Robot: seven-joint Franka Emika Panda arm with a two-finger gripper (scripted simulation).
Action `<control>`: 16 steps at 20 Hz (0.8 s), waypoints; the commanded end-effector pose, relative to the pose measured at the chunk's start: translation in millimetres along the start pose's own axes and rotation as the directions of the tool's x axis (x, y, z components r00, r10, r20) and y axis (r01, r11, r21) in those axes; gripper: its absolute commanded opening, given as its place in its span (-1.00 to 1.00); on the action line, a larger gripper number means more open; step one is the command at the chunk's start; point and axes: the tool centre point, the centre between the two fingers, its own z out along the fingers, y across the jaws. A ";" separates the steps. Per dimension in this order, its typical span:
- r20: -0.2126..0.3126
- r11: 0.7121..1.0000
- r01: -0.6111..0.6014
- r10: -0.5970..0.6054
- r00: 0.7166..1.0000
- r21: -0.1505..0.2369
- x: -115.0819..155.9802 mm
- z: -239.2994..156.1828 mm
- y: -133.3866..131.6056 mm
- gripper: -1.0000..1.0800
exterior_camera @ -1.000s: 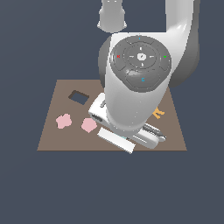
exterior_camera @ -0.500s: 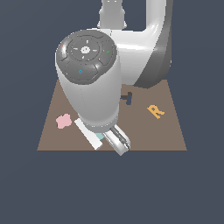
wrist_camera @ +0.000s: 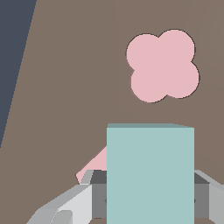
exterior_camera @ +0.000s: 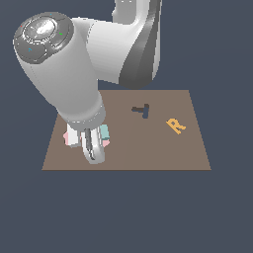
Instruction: Insert a designated object into the corresponding slot on a board.
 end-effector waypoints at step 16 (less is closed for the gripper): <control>0.001 0.814 -0.581 0.581 0.814 0.000 19.5 -3.5 97.7 -1.00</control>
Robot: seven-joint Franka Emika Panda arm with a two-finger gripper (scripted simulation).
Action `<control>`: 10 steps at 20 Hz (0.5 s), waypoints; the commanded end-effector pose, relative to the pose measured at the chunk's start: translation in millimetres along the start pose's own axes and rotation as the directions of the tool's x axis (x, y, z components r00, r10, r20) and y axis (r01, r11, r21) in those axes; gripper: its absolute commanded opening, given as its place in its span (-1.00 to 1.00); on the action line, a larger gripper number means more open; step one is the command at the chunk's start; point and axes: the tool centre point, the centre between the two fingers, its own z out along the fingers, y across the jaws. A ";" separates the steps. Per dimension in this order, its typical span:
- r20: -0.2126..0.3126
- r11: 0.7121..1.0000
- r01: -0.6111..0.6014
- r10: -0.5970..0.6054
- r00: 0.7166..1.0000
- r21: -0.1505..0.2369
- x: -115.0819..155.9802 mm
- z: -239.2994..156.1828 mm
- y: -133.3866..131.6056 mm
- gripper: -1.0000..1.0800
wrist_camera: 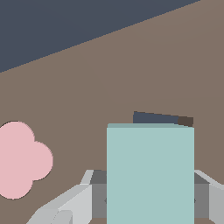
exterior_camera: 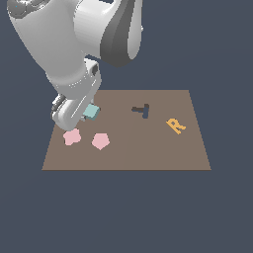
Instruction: Insert a designated object into the corresponding slot on a board.
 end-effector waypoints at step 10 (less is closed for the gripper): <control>0.000 0.995 -0.100 0.100 0.995 0.000 6.1 -0.5 15.2 -1.00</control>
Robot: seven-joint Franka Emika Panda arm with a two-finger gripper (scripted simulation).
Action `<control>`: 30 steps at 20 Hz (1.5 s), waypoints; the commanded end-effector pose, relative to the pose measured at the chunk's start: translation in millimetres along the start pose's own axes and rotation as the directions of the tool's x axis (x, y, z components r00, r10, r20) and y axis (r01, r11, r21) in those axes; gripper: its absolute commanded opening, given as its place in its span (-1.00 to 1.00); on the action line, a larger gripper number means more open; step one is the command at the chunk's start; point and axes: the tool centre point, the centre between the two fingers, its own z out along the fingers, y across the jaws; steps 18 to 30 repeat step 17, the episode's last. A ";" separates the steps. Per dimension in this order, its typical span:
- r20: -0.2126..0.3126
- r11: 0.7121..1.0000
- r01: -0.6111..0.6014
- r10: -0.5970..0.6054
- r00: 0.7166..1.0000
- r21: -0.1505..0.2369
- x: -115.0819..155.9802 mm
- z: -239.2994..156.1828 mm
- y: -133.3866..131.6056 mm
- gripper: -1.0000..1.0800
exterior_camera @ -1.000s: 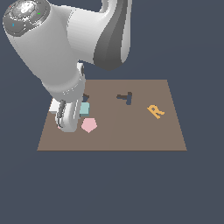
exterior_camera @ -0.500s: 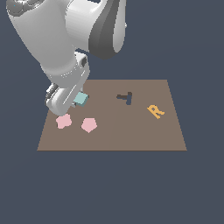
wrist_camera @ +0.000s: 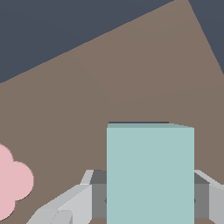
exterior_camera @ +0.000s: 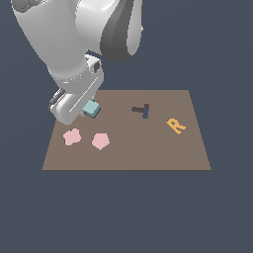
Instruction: Insert a designated object into the corresponding slot on a board.
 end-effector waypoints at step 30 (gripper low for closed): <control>0.001 1.000 -0.005 0.005 1.000 0.001 -0.4 9.6 0.8 0.92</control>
